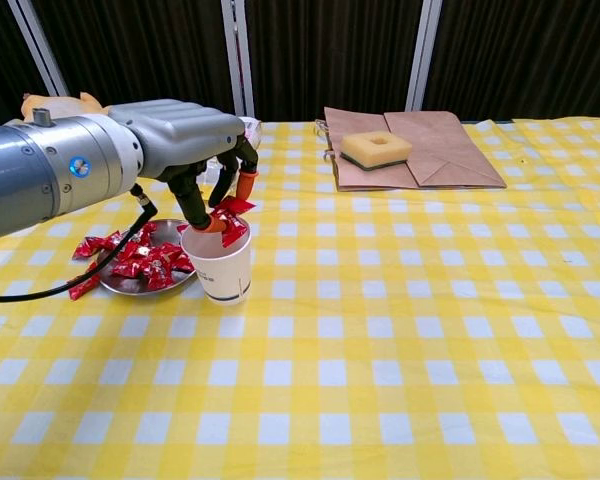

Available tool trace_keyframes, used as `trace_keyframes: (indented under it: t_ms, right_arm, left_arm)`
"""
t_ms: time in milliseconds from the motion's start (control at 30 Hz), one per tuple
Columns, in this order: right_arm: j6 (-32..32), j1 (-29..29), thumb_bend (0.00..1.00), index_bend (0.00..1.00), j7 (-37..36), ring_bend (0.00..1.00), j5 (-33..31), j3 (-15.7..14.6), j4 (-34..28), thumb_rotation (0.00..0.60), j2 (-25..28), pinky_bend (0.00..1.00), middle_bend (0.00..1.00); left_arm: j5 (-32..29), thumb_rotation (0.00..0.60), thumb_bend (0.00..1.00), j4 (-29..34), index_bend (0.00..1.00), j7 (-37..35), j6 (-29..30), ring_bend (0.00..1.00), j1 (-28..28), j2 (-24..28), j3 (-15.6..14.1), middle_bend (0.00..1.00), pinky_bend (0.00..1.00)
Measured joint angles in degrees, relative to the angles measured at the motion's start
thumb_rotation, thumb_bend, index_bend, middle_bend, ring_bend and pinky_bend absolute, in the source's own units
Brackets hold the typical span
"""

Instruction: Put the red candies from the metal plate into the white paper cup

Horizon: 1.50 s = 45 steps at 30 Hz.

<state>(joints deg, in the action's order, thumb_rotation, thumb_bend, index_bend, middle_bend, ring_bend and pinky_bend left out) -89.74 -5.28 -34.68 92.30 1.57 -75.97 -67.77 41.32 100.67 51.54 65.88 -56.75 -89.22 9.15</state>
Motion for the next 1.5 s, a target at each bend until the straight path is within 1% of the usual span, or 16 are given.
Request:
trace_keyframes:
  t_ms: [233,467,600,733,1067,1233,1333,1433,1500]
  right_arm:
    - [-0.08,-0.03,0.42,0.00,0.13,0.00,0.20,-0.07,0.07,0.600,-0.08,0.00,0.00]
    - [-0.17,0.03,0.42,0.00,0.22,0.00,0.15,-0.05,0.04,0.600,-0.10,0.00,0.00]
    - [-0.27,0.04,0.42,0.00,0.15,0.00,0.20,-0.04,0.03,0.600,-0.07,0.00,0.00]
    - [-0.28,0.03,0.42,0.00,0.06,0.00,0.23,-0.04,0.07,0.600,-0.08,0.00,0.00]
    - [-0.50,0.11,0.42,0.00,0.05,0.00,0.31,-0.08,0.08,0.600,-0.06,0.00,0.00]
    - [-0.54,0.14,0.42,0.00,-0.09,0.00,0.23,-0.02,0.19,0.600,-0.08,0.00,0.00]
    - [-0.52,0.11,0.42,0.00,-0.18,0.00,0.23,0.00,0.18,0.600,-0.04,0.00,0.00]
    - [-0.45,0.04,0.42,0.00,-0.13,0.00,0.32,-0.03,0.19,0.600,-0.10,0.00,0.00]
    - [-0.42,0.00,0.42,0.00,0.07,0.00,0.45,-0.07,0.14,0.600,-0.14,0.00,0.00]
  left_arm:
    - [-1.16,0.600,0.37,1.02,0.53,0.29,0.11,0.92,0.18,1.01,-0.62,0.58,0.94]
    - [-1.34,0.600,0.37,1.33,0.52,0.08,-0.40,0.92,0.08,0.93,-1.32,0.57,0.94]
    - [-1.29,0.600,0.32,1.55,0.48,-0.04,-0.61,0.92,-0.05,0.95,-1.53,0.50,0.94]
    - [-1.34,0.600,0.31,1.90,0.42,-0.16,-0.74,0.92,-0.16,1.30,-1.60,0.45,0.94]
    - [-0.12,0.600,0.30,2.54,0.39,-2.38,-0.19,0.92,0.22,2.16,-1.00,0.42,0.94]
    - [0.57,0.600,0.28,2.45,0.33,-3.92,1.09,0.92,1.20,3.65,-0.57,0.35,0.94]
    - [0.40,0.600,0.26,2.17,0.31,-4.45,1.63,0.92,2.02,5.25,-0.62,0.33,0.94]
    - [-0.37,0.600,0.24,1.63,0.30,-5.02,1.59,0.92,3.15,7.44,-1.29,0.32,0.94]
    - [-1.93,0.600,0.23,0.51,0.30,-5.23,0.85,0.92,3.97,8.43,-2.30,0.31,0.94]
